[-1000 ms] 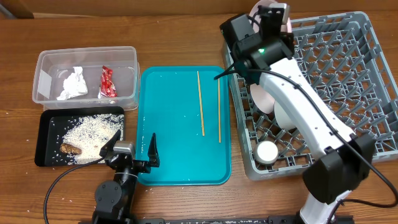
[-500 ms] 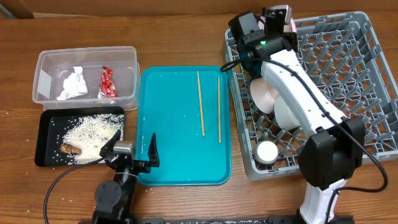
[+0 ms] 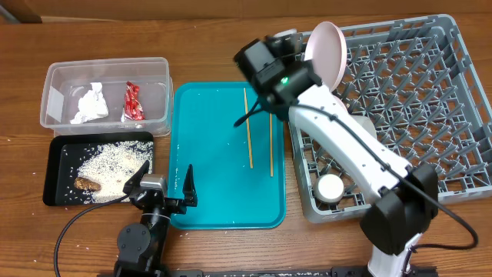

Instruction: Sort waste into correct bins and load items into the dishwasher

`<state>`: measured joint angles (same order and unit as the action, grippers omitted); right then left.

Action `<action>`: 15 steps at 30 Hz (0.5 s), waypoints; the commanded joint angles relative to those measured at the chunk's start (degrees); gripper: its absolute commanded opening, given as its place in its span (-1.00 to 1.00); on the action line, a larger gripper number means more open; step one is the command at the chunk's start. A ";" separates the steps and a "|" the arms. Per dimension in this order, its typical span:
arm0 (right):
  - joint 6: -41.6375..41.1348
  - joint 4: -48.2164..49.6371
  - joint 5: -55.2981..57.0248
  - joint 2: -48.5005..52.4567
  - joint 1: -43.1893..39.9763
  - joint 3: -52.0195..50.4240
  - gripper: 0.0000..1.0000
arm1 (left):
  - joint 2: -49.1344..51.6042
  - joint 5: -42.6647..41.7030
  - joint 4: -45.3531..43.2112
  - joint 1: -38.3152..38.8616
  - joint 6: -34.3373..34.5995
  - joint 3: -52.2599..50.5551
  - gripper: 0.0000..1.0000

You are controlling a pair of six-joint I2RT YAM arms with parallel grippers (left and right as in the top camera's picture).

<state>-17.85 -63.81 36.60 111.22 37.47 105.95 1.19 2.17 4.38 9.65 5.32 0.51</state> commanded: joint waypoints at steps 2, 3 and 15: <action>-4.13 2.21 -33.88 1.44 -0.35 -0.26 0.18 | -0.11 -0.33 -0.13 -0.31 -1.49 -0.22 1.00; -5.64 2.54 -34.86 2.84 -0.37 -0.52 0.18 | -0.11 -0.33 -0.13 -0.31 -1.51 -0.20 1.00; -12.74 3.32 -40.24 20.22 -0.48 -0.96 -0.34 | -0.11 -0.33 -0.13 -0.31 -1.51 -0.22 1.00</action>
<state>-27.35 -60.40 -2.17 130.13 37.47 105.19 1.19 2.17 4.40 9.65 5.32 0.51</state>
